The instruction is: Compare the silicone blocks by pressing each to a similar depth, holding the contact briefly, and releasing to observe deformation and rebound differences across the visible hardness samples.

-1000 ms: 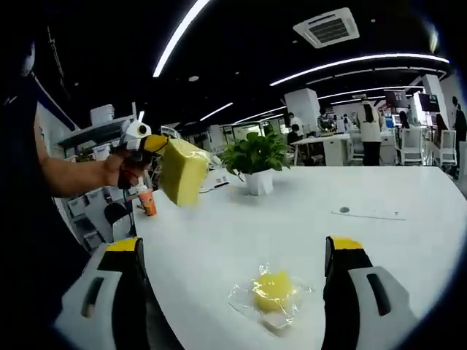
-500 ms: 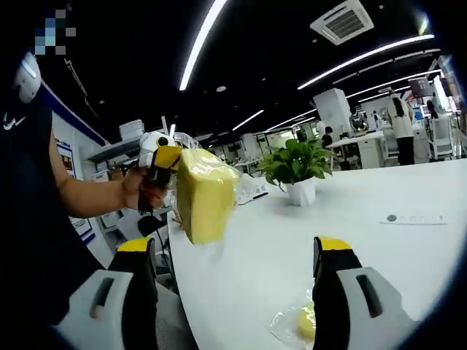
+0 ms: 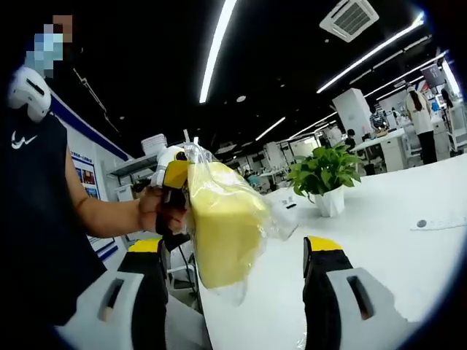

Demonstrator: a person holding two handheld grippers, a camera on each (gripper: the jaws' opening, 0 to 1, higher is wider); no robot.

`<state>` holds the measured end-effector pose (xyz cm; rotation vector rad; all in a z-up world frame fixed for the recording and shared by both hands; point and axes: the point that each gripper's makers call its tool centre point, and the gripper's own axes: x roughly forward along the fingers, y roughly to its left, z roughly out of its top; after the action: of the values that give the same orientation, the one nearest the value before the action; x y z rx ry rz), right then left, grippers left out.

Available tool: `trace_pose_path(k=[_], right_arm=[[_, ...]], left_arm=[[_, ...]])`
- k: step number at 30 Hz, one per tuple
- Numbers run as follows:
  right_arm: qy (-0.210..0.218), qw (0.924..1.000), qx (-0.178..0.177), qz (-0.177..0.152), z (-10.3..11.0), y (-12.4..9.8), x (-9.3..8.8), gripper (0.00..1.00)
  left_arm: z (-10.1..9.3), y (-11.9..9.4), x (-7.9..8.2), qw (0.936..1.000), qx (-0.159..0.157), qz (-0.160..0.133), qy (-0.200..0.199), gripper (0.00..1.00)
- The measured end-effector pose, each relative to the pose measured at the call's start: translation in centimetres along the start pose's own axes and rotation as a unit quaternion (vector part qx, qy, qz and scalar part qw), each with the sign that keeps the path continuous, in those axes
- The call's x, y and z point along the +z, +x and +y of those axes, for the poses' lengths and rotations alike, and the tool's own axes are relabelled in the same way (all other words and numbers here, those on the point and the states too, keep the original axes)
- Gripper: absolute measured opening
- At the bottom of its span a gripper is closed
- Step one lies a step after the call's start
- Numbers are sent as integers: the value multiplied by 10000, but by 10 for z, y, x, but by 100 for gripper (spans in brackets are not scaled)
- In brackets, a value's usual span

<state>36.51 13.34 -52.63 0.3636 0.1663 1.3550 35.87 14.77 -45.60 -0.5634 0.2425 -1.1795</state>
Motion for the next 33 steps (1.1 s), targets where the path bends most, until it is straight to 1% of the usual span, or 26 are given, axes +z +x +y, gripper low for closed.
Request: trace_pose_path(k=[3, 8, 13, 15, 17, 18, 19, 23, 33], right_arm=[[26, 10000, 52, -76, 1, 0, 3, 62], [43, 9999, 132, -91, 3, 0, 3, 53], [38, 9996, 295, 9, 10, 3, 0, 45], [8, 9993, 379, 49, 13, 4, -1, 39], [6, 9989, 455, 76, 16, 5, -1, 31], [12, 9988, 481, 110, 17, 6, -2, 29], [-12, 9986, 522, 122, 19, 6, -3, 28], [-27, 9985, 497, 210, 17, 6, -4, 27], [0, 9983, 496, 290, 19, 6, -2, 22]], left_arm=[[-2, 1, 1, 10000, -30, -6, -20, 0], [-6, 2, 2, 10000, -68, -11, -27, 0], [-10, 4, 3, 9999, -112, -18, -6, 0], [-10, 5, 2, 9999, -103, 17, 25, 0], [-9, 6, 0, 9999, -71, 65, 46, 0], [-10, 6, 0, 9999, -73, 62, 51, 0], [-10, 6, 0, 9999, -76, 62, 49, 0], [-7, 3, 1, 10000, -13, 50, 77, 0], [-4, -3, 1, 9999, 101, 21, 66, 0]])
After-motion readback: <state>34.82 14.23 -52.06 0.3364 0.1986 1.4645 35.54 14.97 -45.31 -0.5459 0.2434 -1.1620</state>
